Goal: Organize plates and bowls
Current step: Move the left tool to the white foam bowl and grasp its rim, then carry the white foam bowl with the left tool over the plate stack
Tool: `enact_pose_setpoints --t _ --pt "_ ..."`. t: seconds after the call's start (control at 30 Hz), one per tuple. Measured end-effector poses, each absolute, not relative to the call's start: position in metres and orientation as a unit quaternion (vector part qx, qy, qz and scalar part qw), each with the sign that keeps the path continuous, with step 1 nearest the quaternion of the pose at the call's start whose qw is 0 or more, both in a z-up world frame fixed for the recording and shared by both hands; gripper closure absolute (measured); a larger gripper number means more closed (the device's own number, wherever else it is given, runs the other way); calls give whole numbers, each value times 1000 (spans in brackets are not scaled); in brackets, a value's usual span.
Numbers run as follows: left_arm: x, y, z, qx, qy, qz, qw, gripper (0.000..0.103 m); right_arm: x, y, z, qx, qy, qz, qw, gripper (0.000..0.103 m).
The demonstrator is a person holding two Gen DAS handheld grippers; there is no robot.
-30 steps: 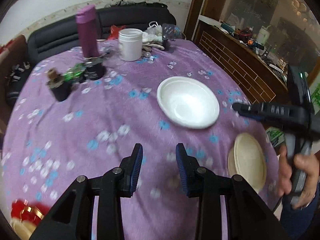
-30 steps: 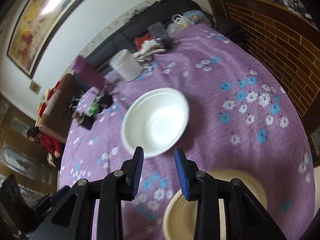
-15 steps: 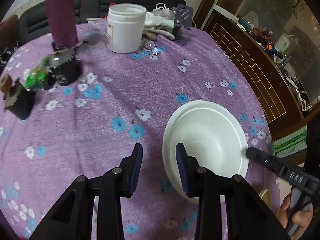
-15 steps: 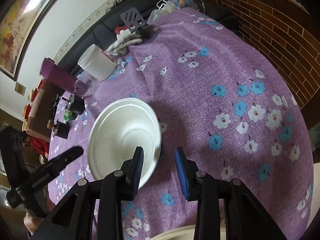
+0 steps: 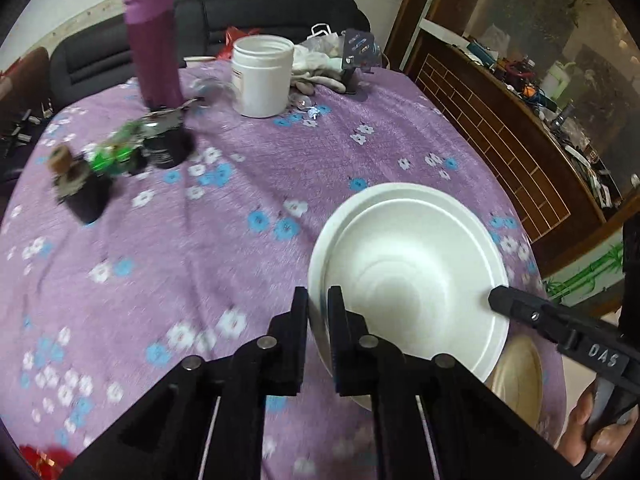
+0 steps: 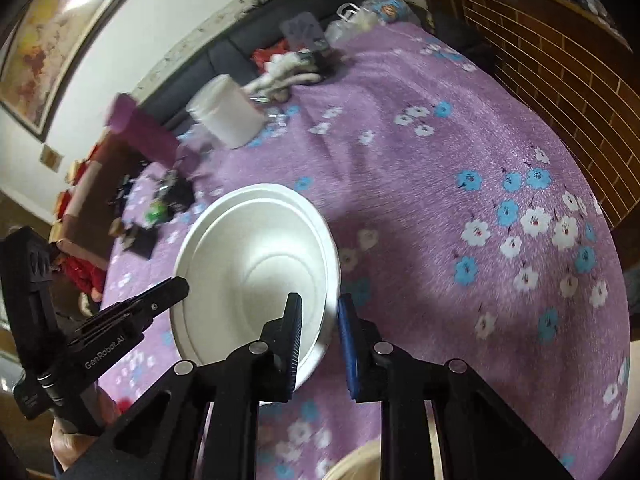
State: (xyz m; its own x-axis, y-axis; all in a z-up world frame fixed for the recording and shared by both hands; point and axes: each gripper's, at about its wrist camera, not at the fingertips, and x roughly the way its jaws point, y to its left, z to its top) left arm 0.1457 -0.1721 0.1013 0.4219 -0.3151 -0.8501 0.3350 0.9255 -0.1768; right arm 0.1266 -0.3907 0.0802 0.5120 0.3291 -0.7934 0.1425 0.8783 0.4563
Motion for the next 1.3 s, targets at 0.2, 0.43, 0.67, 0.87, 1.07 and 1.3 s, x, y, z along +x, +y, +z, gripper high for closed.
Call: enact_pose_setpoints --t 0.2,0.43,0.67,0.87,1.07,1.3 --pt "67 -125 115 18 482 -182 857 92 61 -349 111 213 470 107 850 83" --pt "-23 -64 91 12 494 -172 852 92 -22 -294 101 180 481 174 840 81" --pt "-46 -47 59 19 498 -158 853 91 -51 -259 66 161 500 190 830 81" --pt "-52 -50 55 31 464 -158 871 79 -55 -258 53 138 493 167 843 81" --pt "-54 -60 48 45 442 -161 881 89 -64 -258 47 117 469 138 865 81" --pt "-65 -65 61 75 402 -151 900 90 -73 -248 40 104 456 118 876 85"
